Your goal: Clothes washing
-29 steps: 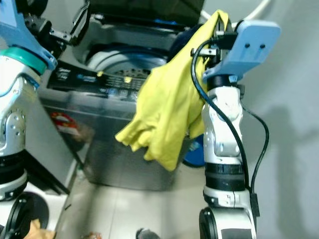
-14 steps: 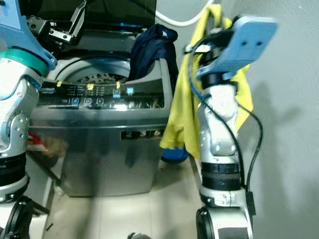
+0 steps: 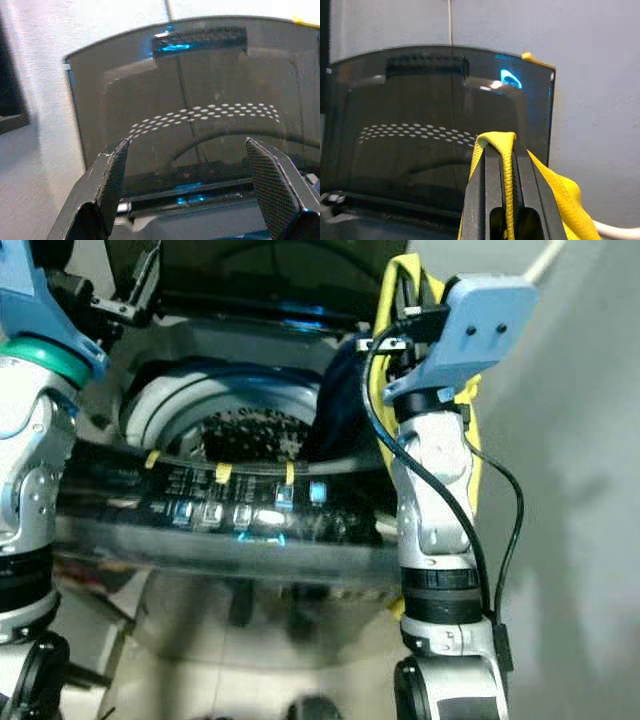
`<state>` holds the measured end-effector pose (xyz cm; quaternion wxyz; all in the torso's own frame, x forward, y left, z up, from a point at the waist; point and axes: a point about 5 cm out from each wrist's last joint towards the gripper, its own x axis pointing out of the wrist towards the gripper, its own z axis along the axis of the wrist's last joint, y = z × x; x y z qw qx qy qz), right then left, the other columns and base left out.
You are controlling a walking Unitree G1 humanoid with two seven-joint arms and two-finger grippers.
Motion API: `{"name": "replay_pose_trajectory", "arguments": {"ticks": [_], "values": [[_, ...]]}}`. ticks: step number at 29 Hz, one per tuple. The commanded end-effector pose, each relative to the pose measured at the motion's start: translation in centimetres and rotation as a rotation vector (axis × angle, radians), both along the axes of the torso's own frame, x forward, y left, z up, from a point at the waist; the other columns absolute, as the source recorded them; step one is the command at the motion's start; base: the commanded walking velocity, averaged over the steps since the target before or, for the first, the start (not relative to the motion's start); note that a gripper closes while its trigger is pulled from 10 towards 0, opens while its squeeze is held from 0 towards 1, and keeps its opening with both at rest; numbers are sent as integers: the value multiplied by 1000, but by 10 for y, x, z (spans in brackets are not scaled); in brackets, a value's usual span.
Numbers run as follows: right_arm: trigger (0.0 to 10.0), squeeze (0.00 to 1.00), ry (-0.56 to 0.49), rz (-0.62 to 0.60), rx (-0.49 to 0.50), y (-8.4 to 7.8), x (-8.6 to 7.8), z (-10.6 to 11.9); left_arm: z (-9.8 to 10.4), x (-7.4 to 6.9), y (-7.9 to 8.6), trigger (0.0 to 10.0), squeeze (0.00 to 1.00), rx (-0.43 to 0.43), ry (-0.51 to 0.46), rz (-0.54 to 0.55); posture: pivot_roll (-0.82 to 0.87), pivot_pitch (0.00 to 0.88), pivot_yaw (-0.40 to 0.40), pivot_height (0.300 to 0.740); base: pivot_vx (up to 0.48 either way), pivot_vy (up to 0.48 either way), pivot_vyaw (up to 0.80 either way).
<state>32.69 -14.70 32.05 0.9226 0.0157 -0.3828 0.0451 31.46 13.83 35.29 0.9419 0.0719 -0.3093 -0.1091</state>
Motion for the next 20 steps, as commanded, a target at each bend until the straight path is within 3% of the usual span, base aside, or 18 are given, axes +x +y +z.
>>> {"name": "replay_pose_trajectory", "arguments": {"ticks": [1,20], "values": [[10000,24,-13,-11,7,-3,-2,2,-1,-2,-4,10000,0,14,4,-23,23,67,-2,740,0,0,0],[10000,27,-18,-7,-1,-2,-1,3,-1,-2,-6,10000,0,12,6,-43,24,54,-2,740,0,0,0]]}}
